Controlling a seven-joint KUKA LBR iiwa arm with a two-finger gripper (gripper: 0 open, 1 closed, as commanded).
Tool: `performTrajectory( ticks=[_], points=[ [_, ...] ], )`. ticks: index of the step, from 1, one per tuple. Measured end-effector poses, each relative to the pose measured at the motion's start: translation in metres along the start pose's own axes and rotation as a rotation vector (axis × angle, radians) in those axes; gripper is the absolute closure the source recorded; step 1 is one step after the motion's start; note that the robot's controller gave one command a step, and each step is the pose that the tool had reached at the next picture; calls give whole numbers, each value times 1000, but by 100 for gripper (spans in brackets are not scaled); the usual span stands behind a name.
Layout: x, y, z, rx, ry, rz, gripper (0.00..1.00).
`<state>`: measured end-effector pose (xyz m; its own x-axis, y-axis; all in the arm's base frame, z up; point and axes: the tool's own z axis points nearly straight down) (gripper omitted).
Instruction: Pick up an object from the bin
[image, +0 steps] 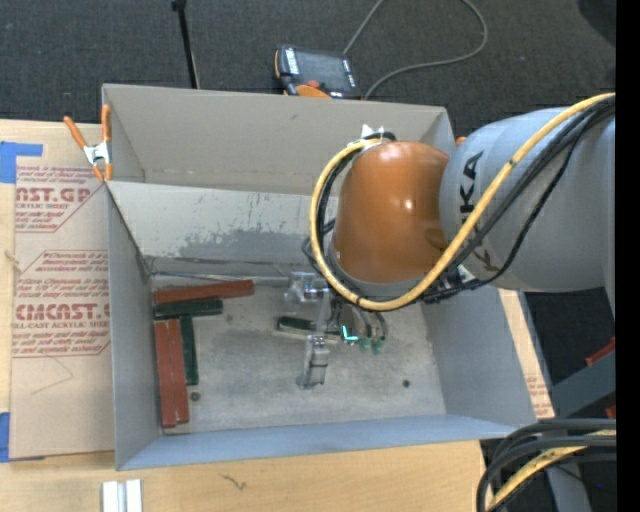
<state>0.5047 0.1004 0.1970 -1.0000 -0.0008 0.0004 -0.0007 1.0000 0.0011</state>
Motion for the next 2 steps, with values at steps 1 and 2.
performTrajectory(
  ticks=[1, 2],
  points=[
    [-65, -63, 125, 2, 2, 117, 0],
    [-65, -61, 120, 0, -1, 113, 100]
  ],
)
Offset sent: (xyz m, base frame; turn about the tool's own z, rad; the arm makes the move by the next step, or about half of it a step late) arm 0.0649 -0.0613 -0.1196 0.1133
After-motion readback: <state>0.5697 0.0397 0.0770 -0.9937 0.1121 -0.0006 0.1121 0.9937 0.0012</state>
